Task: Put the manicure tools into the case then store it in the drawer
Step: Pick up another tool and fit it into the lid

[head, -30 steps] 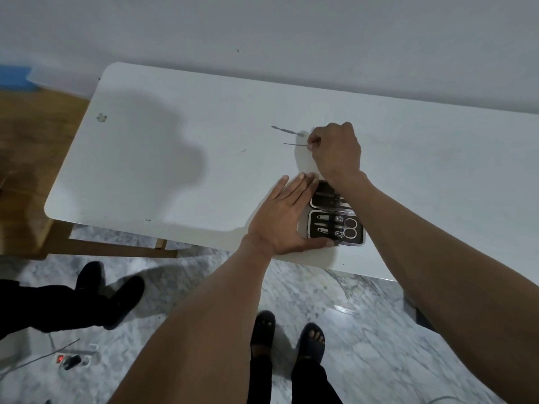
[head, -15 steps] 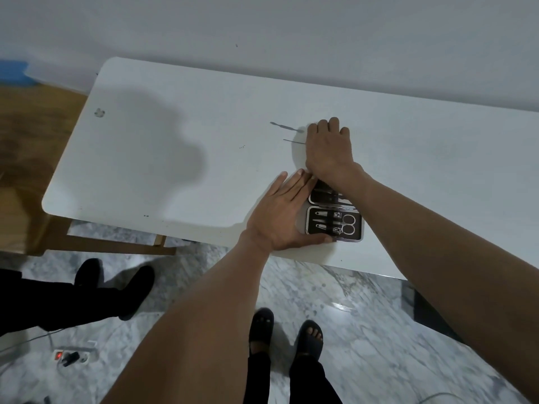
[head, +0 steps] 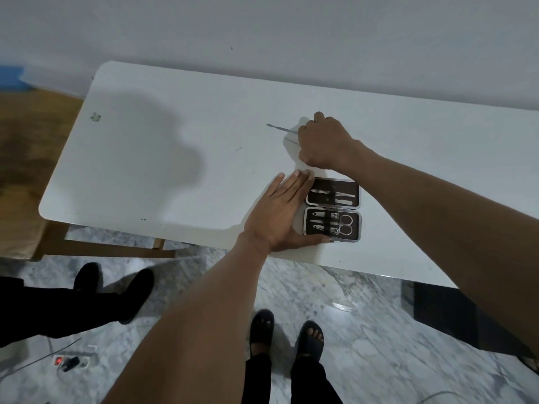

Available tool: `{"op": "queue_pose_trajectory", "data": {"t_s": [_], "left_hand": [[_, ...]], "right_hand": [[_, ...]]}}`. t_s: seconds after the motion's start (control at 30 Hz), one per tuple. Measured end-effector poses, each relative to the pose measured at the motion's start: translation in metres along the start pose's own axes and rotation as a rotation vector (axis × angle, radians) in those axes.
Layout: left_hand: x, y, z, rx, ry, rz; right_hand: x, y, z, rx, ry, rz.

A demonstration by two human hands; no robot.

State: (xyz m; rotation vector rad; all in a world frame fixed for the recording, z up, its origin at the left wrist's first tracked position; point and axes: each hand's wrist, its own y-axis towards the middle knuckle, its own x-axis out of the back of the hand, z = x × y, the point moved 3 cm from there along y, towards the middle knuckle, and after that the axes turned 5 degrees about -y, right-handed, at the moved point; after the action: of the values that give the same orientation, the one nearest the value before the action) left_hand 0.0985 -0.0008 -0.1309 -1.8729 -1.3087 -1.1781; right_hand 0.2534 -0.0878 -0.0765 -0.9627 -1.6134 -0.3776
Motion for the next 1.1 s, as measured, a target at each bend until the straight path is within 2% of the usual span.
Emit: {"op": "queue_pose_trajectory", "data": {"t_s": [0.27,0.4,0.53,0.83,1.1], "left_hand": [[-0.001,0.0,0.001,0.003,0.017,0.007],[-0.001,-0.001,0.001,-0.008,0.008,-0.021],[-0.003,-0.001,0.004,-0.02,-0.003,-0.046],[0.0,-0.001,0.003,-0.014,0.01,-0.037],[0.002,-0.002,0.001,-0.011,-0.003,-0.029]], "right_hand": [[-0.003,-0.01,-0.006,0.003,0.114,-0.054],[-0.009,-0.022,-0.015,-0.04,0.255,-0.081],[-0.008,-0.039,-0.024,-0.11,0.434,-0.056],[-0.024,-0.078,-0.028,-0.248,0.652,0.001],[-0.026,-0.122,-0.039,-0.322,0.753,-0.096]]}}
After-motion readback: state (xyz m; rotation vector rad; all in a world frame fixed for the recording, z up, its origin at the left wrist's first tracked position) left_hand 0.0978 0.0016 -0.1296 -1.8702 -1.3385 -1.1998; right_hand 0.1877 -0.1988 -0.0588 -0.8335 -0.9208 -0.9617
